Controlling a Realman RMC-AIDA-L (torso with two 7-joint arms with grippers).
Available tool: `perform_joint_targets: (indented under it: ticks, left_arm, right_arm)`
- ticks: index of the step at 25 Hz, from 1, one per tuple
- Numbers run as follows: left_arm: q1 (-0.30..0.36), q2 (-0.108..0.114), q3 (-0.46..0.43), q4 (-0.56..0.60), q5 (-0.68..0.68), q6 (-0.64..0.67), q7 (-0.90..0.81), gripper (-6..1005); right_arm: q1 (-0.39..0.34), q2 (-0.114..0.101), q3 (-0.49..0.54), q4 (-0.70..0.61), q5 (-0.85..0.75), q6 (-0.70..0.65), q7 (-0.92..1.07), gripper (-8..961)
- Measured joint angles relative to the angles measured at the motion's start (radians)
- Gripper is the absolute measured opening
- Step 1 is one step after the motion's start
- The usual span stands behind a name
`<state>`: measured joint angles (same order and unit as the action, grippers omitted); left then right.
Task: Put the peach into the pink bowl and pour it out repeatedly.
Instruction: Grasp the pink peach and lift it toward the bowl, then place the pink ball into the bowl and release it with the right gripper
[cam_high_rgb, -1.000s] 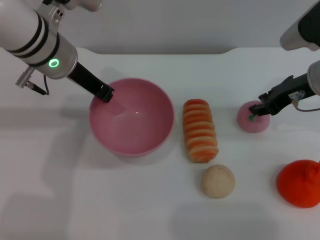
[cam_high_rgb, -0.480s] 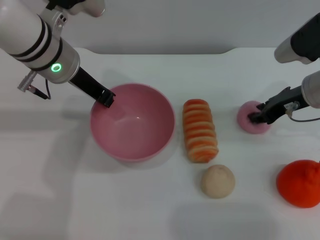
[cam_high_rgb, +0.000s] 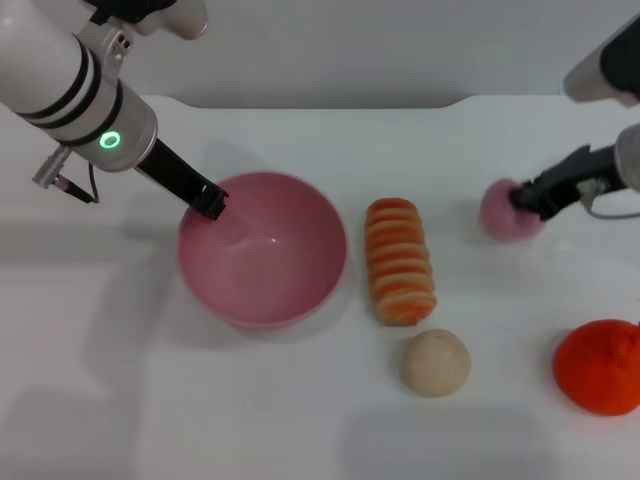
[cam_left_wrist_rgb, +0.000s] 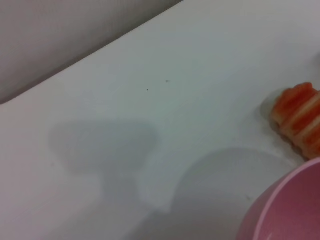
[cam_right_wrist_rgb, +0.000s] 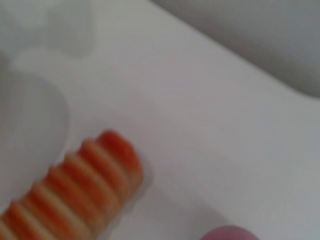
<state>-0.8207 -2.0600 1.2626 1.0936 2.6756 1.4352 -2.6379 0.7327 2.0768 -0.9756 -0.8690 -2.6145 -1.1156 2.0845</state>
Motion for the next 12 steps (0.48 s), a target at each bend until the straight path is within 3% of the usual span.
perform_joint_targets:
  ticks: [5,6,7,12]
  left_arm:
    - [0.0,0.0,0.0,0.0,-0.001,0.007,0.0,46]
    - [-0.001,0.0,-0.001,0.001,-0.001,0.007,0.0,46]
    - [-0.002,0.0,-0.001,0.002,0.0,0.007,0.001,46]
    - [-0.008,0.0,0.0,0.006,-0.012,0.006,0.001,46]
  right_arm:
    - [-0.078,0.0,-0.007,-0.278,0.14,-0.128,0.008,35]
    - [-0.124,0.001,-0.029,-0.425,0.228,-0.167,0.009,35]
    - [-0.124,0.001,-0.029,-0.425,0.228,-0.167,0.009,34]
    - [-0.181,0.004,-0.106,-0.663,0.429,-0.238,0.005,39]
